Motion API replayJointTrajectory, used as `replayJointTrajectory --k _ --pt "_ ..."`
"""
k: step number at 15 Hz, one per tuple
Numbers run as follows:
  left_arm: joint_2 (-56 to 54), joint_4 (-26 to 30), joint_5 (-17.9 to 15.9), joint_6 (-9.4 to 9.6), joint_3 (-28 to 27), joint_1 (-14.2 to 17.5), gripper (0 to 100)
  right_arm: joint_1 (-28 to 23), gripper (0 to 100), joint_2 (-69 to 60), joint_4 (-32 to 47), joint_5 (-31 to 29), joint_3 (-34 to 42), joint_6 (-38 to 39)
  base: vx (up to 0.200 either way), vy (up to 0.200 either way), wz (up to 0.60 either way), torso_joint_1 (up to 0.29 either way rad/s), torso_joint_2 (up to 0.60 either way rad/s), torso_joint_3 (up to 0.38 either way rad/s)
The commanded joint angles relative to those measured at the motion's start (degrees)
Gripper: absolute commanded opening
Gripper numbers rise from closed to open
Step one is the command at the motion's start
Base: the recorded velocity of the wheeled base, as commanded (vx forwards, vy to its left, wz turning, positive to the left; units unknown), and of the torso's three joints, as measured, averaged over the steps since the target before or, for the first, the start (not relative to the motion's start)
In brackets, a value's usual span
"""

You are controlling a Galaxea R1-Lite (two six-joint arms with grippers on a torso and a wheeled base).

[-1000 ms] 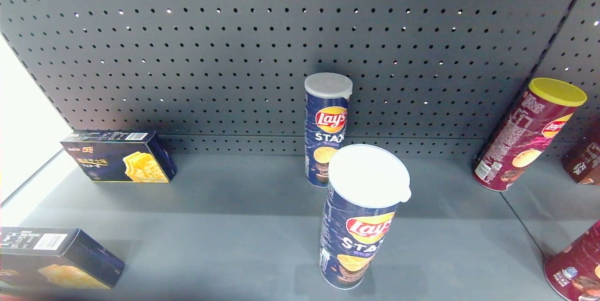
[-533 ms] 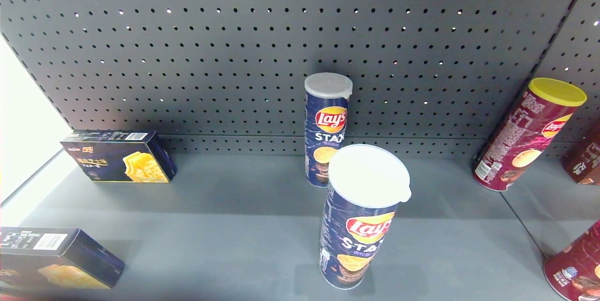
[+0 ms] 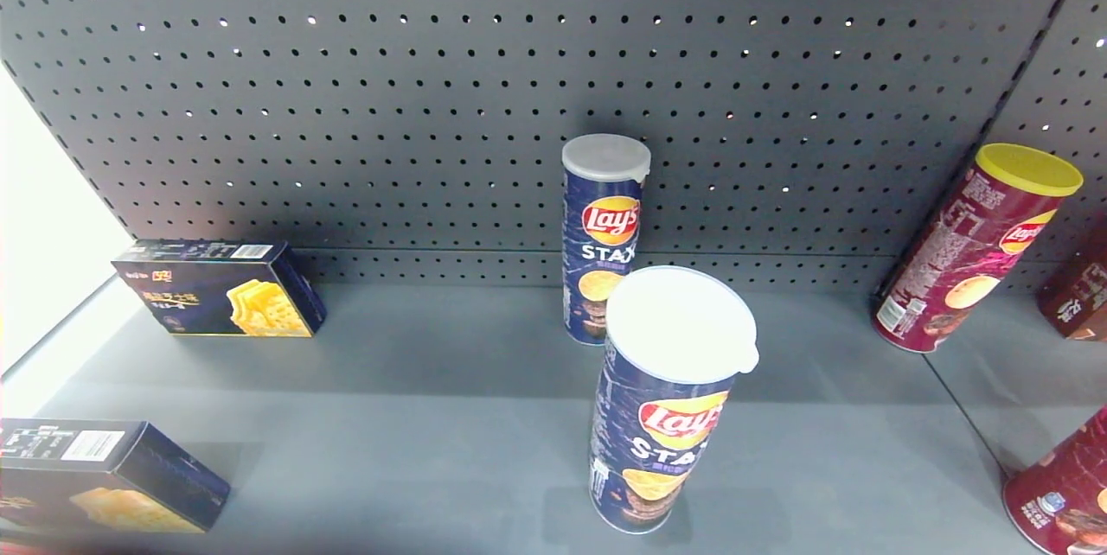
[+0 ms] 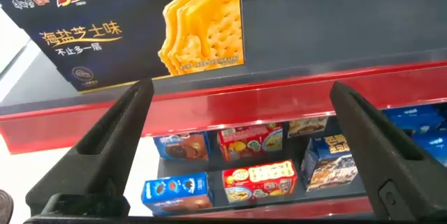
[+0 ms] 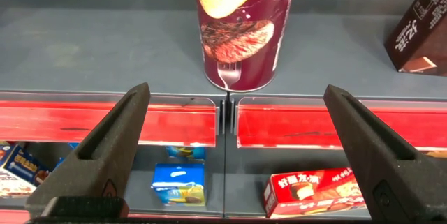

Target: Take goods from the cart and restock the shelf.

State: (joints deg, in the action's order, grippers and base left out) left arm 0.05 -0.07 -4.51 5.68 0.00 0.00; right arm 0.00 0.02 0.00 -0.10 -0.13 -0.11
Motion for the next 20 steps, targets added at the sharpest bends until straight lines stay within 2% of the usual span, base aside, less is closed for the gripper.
replayJointTrajectory --k 1,4,6,15,18,20 --pt "0.21 -0.01 0.03 -0.14 0.00 0.00 100 0.00 100 -0.02 0.00 0.45 0.05 -0.07 0.000 0.000 0.00 0.000 0.00 0.000" --pt "0.21 -0.01 0.03 -0.14 0.00 0.00 100 0.00 100 -0.02 0.00 0.45 0.05 0.02 0.000 0.000 0.00 0.000 0.00 0.000" --pt "0.21 -0.01 0.03 -0.14 0.00 0.00 100 0.00 100 -0.02 0.00 0.45 0.05 0.02 -0.200 0.000 0.00 0.002 0.00 0.005" --pt "0.21 0.07 0.03 -0.50 0.00 0.00 100 0.00 100 -0.02 -0.09 0.45 0.05 0.02 0.000 0.000 0.00 0.000 0.00 0.000" --pt "0.21 0.07 0.03 -0.50 0.00 0.00 100 0.00 100 -0.02 0.00 0.45 0.05 0.02 -0.200 0.000 0.00 0.012 0.01 0.002" --pt "0.21 0.07 0.03 -0.50 0.00 0.09 100 0.00 100 -0.02 -0.09 0.45 0.05 0.02 0.000 0.000 0.00 0.000 0.00 0.000"
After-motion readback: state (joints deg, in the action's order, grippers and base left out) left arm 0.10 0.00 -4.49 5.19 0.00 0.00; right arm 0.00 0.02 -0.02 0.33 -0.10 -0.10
